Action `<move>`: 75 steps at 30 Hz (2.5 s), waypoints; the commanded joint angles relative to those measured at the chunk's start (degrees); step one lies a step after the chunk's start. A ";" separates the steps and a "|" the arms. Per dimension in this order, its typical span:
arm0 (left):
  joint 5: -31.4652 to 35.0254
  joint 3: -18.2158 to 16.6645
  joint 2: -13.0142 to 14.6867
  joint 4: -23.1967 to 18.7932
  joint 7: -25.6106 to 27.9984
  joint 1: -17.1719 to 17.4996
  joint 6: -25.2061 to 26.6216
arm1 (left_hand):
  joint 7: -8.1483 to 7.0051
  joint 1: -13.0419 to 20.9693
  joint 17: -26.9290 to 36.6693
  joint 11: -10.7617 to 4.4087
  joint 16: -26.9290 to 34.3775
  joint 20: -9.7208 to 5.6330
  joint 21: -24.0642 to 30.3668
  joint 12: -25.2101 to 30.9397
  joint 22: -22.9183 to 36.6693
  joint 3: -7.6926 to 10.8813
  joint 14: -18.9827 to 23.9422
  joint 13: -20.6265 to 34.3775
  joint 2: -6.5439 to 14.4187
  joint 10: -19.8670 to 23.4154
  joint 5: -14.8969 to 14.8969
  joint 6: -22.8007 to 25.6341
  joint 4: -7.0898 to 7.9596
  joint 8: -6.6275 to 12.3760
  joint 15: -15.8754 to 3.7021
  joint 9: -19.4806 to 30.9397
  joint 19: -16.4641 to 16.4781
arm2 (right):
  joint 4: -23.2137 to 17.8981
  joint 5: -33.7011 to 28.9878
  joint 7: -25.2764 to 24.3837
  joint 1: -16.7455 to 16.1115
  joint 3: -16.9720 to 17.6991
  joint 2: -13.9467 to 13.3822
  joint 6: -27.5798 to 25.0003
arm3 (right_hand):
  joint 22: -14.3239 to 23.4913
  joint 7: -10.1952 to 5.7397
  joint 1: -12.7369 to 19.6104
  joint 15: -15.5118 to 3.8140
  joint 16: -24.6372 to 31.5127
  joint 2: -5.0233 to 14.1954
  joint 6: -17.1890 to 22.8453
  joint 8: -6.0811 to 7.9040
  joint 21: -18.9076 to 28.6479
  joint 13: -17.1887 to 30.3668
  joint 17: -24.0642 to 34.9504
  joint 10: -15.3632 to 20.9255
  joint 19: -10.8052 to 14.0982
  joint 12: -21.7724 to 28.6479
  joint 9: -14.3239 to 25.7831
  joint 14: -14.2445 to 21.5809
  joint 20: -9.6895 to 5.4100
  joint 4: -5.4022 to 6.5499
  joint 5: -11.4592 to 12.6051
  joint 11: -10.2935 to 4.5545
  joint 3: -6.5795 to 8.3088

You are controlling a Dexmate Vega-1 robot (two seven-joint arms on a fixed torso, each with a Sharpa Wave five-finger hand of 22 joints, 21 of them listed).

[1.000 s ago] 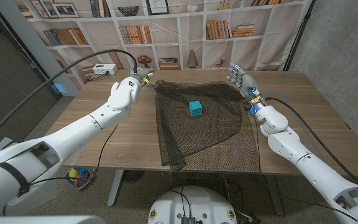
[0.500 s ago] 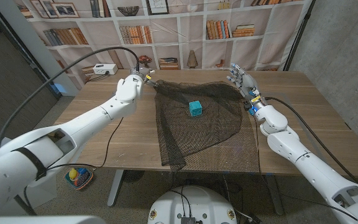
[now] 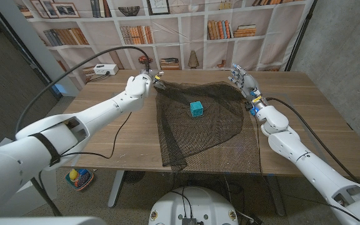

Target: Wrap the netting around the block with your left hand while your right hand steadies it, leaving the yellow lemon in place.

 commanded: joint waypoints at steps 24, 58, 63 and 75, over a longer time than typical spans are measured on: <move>-9.18 10.60 -10.10 18.00 0.92 -7.33 -6.12 | 2.83 16.40 -2.93 -1.21 2.93 -6.12 -0.56 2.74 0.12 8.47 15.61 -2.08 11.67 11.68 -0.74 10.45 -8.20 3.22 -4.40 0.20 19.89 | 0.44 0.68 0.75 -0.09 0.32 -0.32 0.22 | 0.26 0.14 -0.33 0.34 -0.10 0.01 0.89 0.29 -0.04 0.28 0.15 1.68 0.13 0.52 0.19 0.23 0.16 -0.07 0.23 0.87 -0.06; -4.71 1.13 -0.29 -9.80 32.69 6.09 -4.48 | 6.36 32.20 12.94 -5.71 18.38 -11.38 12.91 20.12 2.59 15.92 47.97 10.45 16.13 40.70 -1.98 43.34 -7.12 8.59 -12.95 3.46 25.86 | -3.83 0.21 -2.25 -3.99 1.69 -1.80 0.42 | 0.26 0.10 -0.56 0.22 -0.06 0.02 1.04 0.22 -0.04 0.30 0.16 2.01 0.09 0.45 0.18 0.42 0.15 -0.06 0.19 0.89 -0.02; -5.06 0.59 2.17 -13.28 28.27 5.44 -12.02 | 6.71 32.14 13.45 -5.52 18.08 -11.24 13.40 20.57 2.47 15.87 47.35 11.24 16.19 40.42 -1.92 42.81 -6.77 8.29 -12.84 3.80 25.39 | -5.13 -0.30 -3.56 -5.15 2.11 -2.19 0.45 | 0.26 0.03 -0.58 0.21 -0.03 -0.03 1.09 0.22 -0.03 0.30 0.15 2.29 0.13 0.53 0.18 0.54 0.17 -0.08 0.19 0.74 -0.02; -3.32 -0.36 3.66 -16.52 18.19 3.81 -27.06 | 7.04 32.23 14.86 -5.00 17.81 -11.05 14.52 21.37 2.16 15.96 46.42 13.04 16.41 39.43 -1.80 41.13 -6.10 7.48 -12.80 4.79 24.39 | -6.63 -0.61 -5.02 -6.83 2.84 -2.46 0.91 | 0.26 -0.07 -0.62 0.27 0.07 -0.22 1.52 0.33 -0.01 0.29 0.09 2.64 0.17 0.59 0.16 0.99 0.38 -0.17 0.20 0.58 -0.05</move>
